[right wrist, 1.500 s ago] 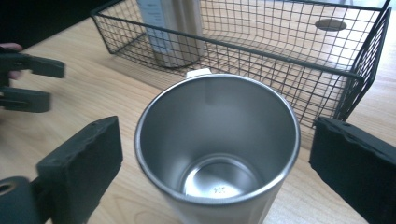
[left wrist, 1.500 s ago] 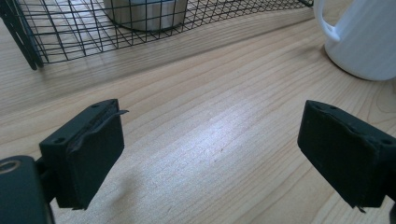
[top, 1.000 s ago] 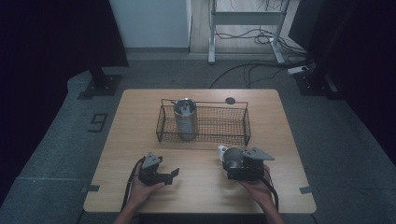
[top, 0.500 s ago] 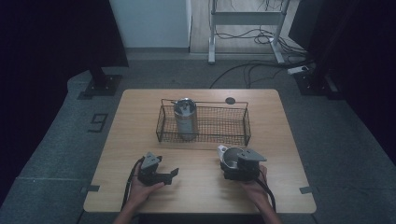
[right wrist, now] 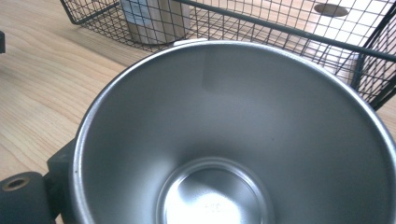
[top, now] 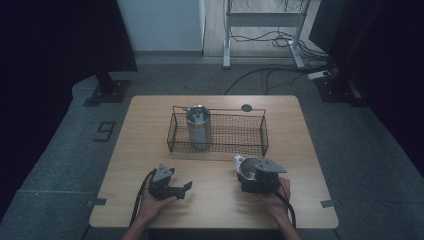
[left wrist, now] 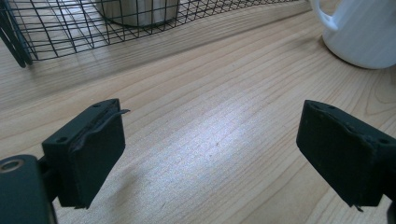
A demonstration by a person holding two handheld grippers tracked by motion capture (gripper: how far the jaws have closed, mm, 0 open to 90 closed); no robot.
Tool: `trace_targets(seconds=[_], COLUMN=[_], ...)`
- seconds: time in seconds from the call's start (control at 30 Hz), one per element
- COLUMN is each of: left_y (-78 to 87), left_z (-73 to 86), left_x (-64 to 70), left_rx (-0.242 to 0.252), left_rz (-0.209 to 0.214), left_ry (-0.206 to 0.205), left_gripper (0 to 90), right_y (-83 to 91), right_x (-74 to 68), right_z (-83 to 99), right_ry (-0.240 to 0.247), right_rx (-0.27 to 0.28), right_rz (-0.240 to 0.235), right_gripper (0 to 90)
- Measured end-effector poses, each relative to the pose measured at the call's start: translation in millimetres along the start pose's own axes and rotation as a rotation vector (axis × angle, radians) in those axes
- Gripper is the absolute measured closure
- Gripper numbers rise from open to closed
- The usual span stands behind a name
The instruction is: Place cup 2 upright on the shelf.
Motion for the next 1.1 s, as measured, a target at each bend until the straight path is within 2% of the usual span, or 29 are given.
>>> trace_targets(seconds=[0.27,0.67,1.1], left_y=[-0.1,-1.6,-4.6], left_z=[0.3,0.4,-0.7], left_x=[-0.5,-0.3,2.6], left_rx=[-0.002,-0.007,-0.011], left_rz=[-0.003,0.000,0.011], left_ry=[0.003,0.007,0.009], left_gripper=[8.3,8.3,8.4], right_y=[10.2,23.7,33.3], right_x=[1.6,3.3,11.4], right_z=[-8.7,-25.9,-54.9], right_ry=[-0.018,-0.028,-0.021], right_rx=[0.042,0.077,0.112], right_rz=[-0.020,-0.050,-0.070], right_gripper=[6.6,6.6,6.6])
Point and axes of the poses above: each handheld gripper's, and its own axes: y roughly backward along the jaws, z roughly out of its underside, x roughly to its right, the point moved 8 cm from there along -y, roughly forward along the jaws, and after that the axes turned 2 degrees about -y, right-handed, at the moved point
